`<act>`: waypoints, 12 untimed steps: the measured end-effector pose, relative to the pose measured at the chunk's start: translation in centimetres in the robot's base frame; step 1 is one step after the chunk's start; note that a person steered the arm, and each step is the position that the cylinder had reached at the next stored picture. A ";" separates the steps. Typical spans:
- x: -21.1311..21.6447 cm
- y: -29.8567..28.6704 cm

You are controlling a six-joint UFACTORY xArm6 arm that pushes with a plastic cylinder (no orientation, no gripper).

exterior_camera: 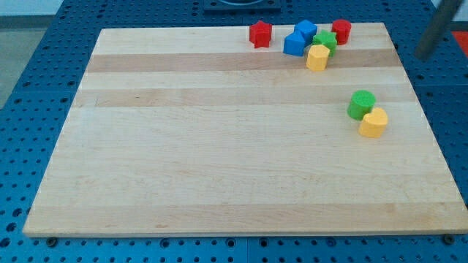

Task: Slide the red star towards the top left of the board

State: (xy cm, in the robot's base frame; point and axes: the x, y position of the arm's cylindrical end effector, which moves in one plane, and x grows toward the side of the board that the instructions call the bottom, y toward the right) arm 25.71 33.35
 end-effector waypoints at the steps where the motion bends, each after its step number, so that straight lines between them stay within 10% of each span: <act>1: -5.2 -7.0; 3: -5.7 -25.3; 10: 4.8 -29.2; 12: 3.8 -42.9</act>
